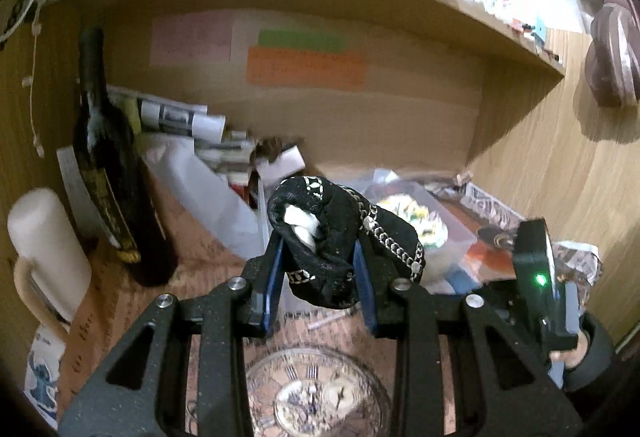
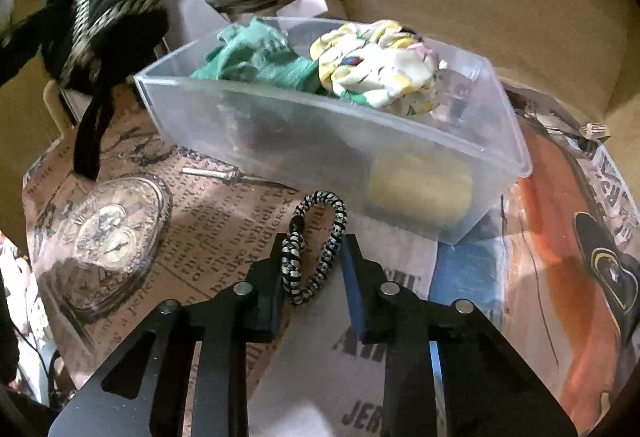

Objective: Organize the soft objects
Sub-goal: 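Carry purse and bracelet over the clear bin and open both grippers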

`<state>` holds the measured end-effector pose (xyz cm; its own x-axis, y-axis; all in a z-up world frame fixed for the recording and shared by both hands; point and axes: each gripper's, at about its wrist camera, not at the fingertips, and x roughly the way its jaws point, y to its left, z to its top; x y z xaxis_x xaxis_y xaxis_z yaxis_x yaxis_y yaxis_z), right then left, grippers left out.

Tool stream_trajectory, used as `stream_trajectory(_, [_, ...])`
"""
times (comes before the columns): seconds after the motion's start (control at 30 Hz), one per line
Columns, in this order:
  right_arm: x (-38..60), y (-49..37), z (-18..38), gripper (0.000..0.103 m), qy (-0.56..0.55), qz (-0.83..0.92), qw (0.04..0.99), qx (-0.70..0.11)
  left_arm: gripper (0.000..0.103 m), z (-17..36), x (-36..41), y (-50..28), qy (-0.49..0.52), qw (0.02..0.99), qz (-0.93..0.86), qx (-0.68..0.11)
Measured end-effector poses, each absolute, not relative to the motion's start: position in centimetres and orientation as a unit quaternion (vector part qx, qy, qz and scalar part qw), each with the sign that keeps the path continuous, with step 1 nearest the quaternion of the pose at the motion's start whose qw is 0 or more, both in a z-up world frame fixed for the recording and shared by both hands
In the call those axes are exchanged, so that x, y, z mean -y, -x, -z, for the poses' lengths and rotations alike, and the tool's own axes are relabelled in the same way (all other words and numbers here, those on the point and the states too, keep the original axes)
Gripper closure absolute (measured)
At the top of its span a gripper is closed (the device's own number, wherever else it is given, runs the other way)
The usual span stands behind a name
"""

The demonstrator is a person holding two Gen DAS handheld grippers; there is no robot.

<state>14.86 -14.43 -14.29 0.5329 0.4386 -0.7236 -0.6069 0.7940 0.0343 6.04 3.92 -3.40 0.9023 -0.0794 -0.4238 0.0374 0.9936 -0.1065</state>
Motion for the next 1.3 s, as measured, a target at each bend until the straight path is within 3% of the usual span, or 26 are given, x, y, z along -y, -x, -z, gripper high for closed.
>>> stream_trajectory(0.27, [15.6, -11.4, 10.5, 0.079, 0.102, -0.315, 0.888, -0.319, 0.07, 2.0, -3.8, -9.6, 0.039, 0.978, 0.015, -0.205])
stream_trajectory(0.6, [17.8, -11.8, 5.5, 0.079, 0.079, -0.277, 0.928, -0.237, 0.07, 3.6, -3.8, -15.2, 0.055, 0.968, 0.004, -0.245])
stream_trajectory(1.0, [17.6, -20.1, 8.5, 0.079, 0.087, -0.206, 0.93, -0.291, 0.069, 6.7, -2.4, -19.4, 0.031, 0.956, -0.004, -0.291])
stream_trajectory(1.23, [17.0, -20.7, 9.5, 0.079, 0.1, -0.212, 0.923, -0.306, 0.066, 8.2, -1.4, -20.3, 0.004, 0.953, -0.007, -0.303])
stream_trajectory(1.3, [16.9, -20.5, 9.4, 0.074, 0.102, -0.215, 0.921, -0.307, 0.064, 8.4, -1.1, -20.5, -0.004, 0.953, -0.008, -0.302])
